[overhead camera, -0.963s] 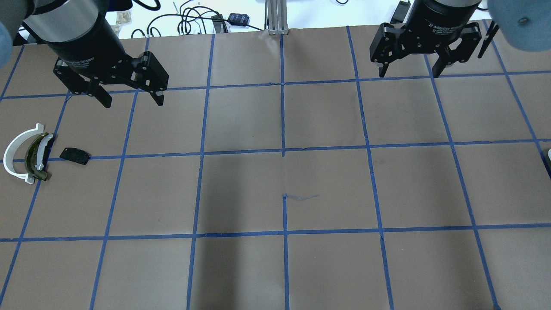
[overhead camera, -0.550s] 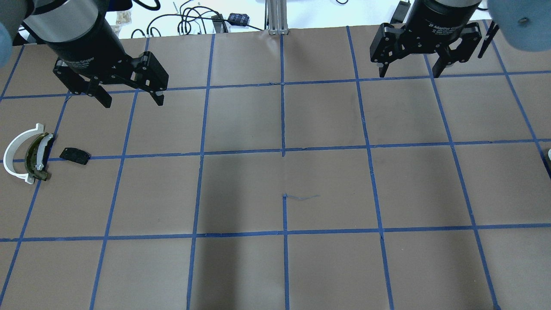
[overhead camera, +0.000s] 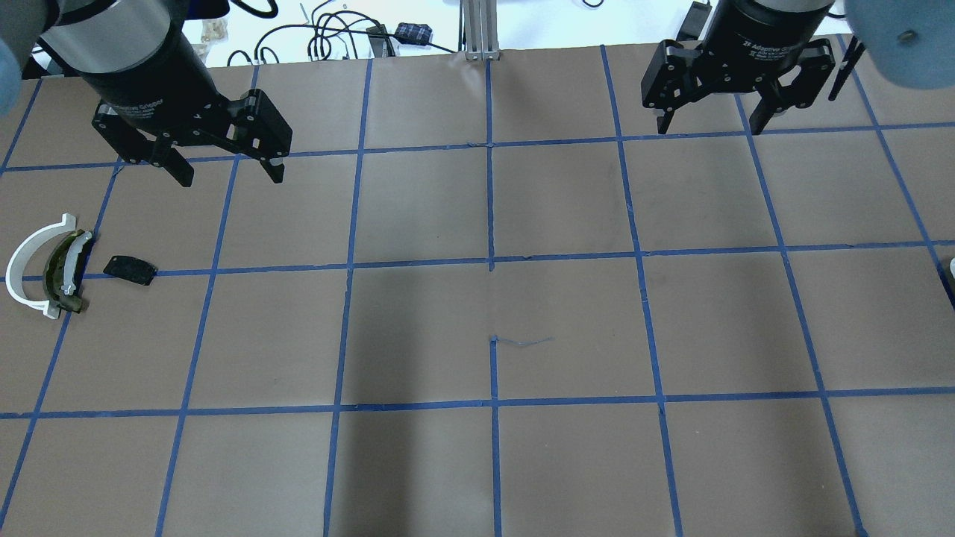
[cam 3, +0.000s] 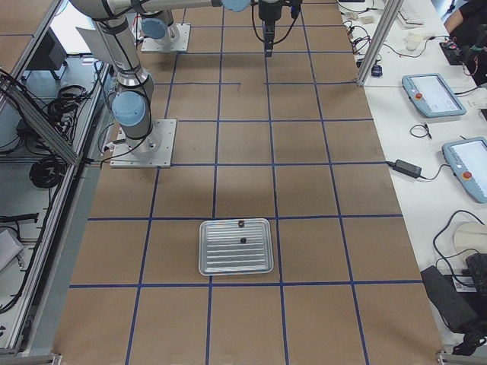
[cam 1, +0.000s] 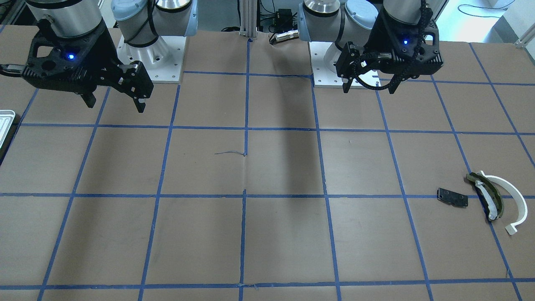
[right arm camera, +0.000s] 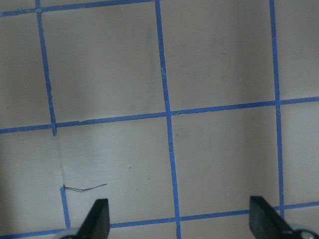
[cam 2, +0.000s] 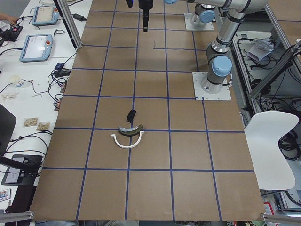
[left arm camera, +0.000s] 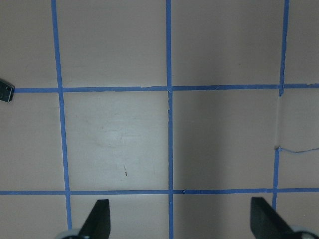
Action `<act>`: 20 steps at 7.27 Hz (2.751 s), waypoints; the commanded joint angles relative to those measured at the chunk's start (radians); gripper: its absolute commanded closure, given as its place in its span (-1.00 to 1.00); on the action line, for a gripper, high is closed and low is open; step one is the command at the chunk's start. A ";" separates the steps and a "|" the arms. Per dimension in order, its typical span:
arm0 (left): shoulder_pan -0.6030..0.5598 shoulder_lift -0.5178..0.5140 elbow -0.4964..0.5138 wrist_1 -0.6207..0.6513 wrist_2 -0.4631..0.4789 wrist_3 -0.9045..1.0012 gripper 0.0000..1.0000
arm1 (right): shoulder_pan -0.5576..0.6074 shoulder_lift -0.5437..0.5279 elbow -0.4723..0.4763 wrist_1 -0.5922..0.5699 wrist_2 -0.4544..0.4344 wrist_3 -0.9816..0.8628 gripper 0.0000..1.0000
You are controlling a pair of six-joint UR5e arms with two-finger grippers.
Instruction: Place bearing gear from tray to pile
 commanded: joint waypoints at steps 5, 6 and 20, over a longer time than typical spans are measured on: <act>0.000 0.000 0.001 0.000 0.000 0.000 -1.00 | -0.439 0.012 0.017 0.023 -0.070 -0.741 -1.00; 0.000 0.000 0.001 0.000 0.000 0.000 -1.00 | -0.530 0.053 0.015 0.017 -0.073 -0.832 -1.00; 0.002 0.000 0.001 0.000 0.002 0.000 -1.00 | -1.009 0.497 0.275 -0.706 -0.012 -1.471 -0.75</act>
